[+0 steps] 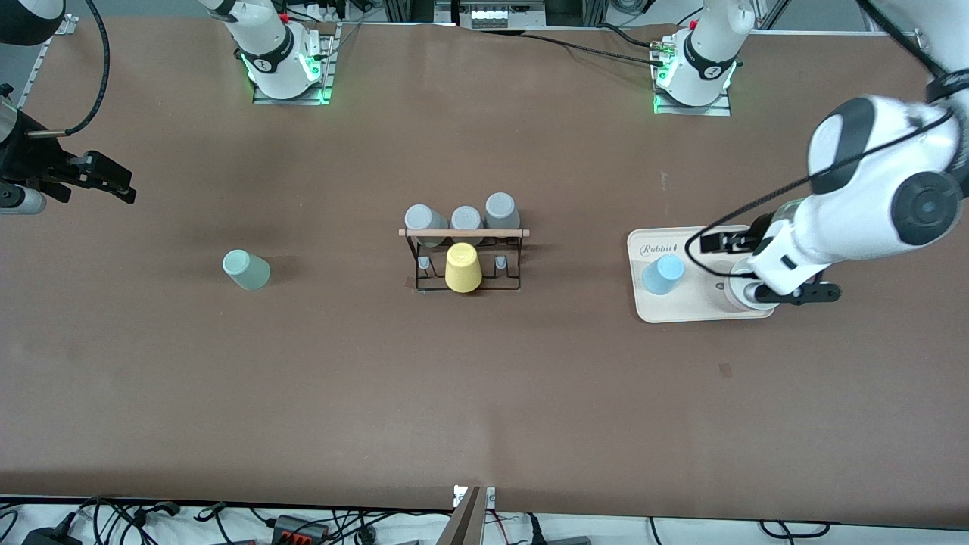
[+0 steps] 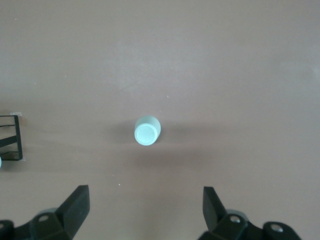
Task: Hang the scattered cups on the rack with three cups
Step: 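Lower the left gripper and grasp the light blue cup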
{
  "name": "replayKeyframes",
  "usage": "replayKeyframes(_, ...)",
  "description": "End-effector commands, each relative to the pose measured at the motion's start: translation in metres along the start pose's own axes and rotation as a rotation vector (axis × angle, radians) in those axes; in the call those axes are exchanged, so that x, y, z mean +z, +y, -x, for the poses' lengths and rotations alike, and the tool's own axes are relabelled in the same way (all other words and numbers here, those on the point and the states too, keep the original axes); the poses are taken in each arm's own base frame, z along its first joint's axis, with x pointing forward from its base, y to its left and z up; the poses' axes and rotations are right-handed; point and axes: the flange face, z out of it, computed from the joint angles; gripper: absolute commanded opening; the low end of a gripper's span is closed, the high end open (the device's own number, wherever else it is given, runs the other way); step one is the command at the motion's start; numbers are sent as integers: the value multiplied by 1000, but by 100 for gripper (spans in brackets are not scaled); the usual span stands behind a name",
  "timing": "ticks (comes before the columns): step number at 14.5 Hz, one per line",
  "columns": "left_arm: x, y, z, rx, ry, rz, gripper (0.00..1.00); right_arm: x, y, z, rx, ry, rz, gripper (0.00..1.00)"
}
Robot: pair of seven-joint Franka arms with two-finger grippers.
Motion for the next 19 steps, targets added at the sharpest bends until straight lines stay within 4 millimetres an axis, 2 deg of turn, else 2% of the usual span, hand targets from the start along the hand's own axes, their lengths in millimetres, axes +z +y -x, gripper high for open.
replayKeyframes(1, 54, 4, 10, -35, 40, 26, 100, -4, -1, 2, -15, -1, -2, 100)
replayKeyframes(4, 101, 0, 12, -42, 64, 27, 100, -4, -1, 2, -14, -4, -2, 100)
replayKeyframes(10, 172, 5, 15, -32, 105, 38, 100, -4, -2, 1, -12, -1, -2, 100)
replayKeyframes(14, 190, 12, 18, -22, 101, 30, 100, -3, -1, 1, -9, -3, -2, 100)
replayKeyframes(17, 192, 12, 17, -21, 102, 27, 100, -1, 0, 1, -12, -7, 0, 100)
replayKeyframes(19, 192, 12, 18, -20, 101, 24, 94, -1, -1, 1, -9, -7, -2, 100)
